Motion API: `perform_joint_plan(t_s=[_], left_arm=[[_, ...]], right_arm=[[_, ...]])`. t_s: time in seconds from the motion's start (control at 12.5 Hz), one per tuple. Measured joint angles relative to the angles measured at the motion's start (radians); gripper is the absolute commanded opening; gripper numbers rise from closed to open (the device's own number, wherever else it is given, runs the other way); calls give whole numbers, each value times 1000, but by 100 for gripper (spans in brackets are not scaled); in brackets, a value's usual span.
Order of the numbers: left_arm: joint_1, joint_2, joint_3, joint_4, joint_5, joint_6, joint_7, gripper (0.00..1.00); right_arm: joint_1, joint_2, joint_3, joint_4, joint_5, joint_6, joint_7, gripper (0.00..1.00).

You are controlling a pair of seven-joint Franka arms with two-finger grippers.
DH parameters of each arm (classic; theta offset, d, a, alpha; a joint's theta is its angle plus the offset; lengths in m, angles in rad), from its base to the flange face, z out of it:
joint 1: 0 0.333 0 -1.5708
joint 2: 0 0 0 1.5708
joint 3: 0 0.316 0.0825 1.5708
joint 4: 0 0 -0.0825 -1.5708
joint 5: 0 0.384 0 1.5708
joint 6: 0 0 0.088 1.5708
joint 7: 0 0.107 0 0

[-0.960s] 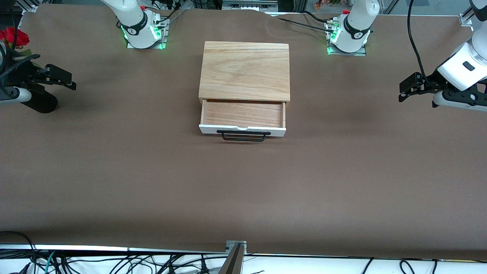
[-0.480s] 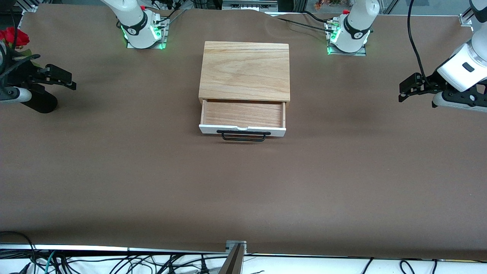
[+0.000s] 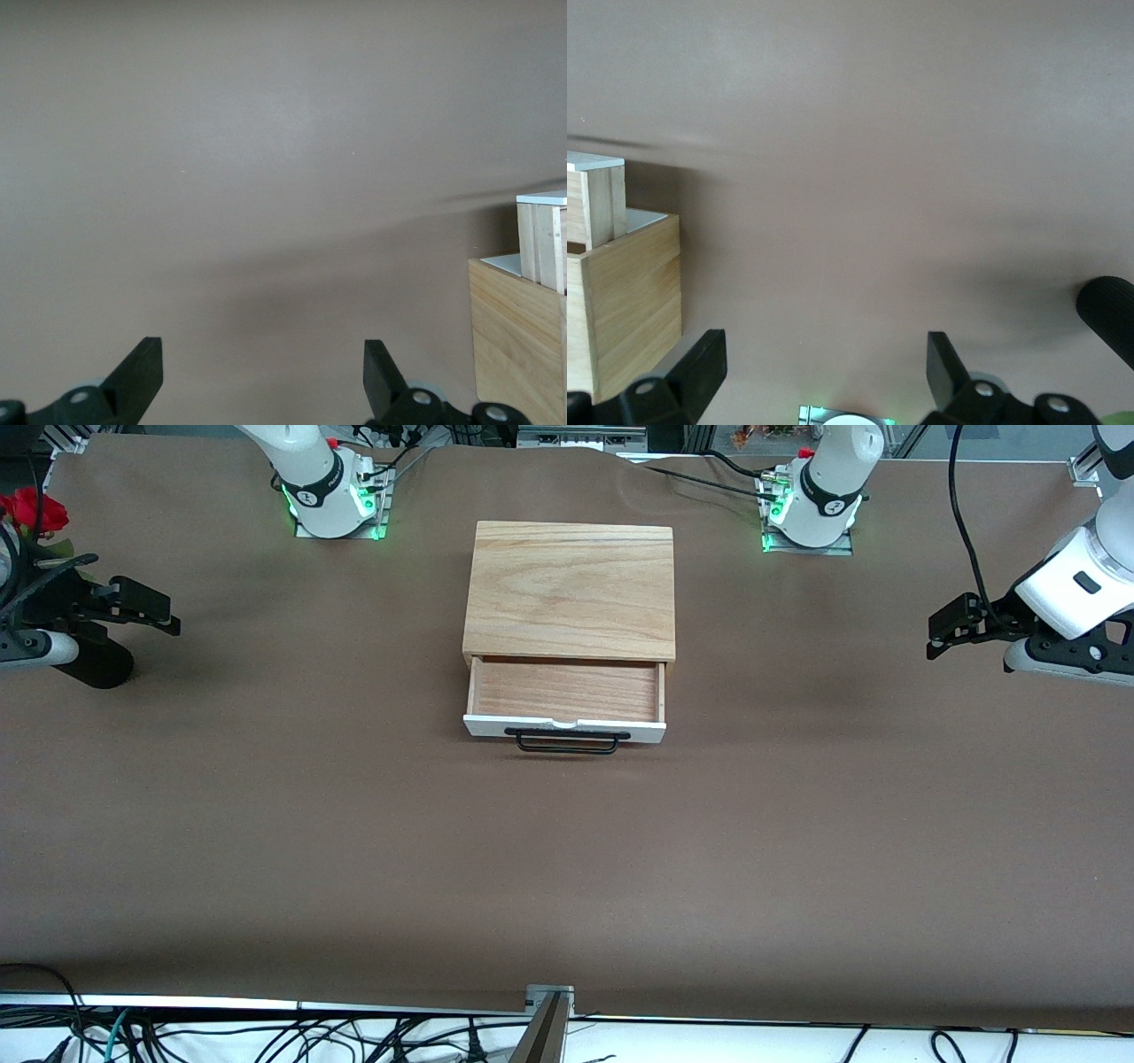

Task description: Close drawer with both arms simultaneously

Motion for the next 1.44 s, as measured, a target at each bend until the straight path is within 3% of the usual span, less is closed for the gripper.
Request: perform_joint_plan(t_s=[1.44], left_arm=[[-1,0,-1,0,-1,-16,0,100]], right_arm=[[3,0,4,-6,0,0,0,100]])
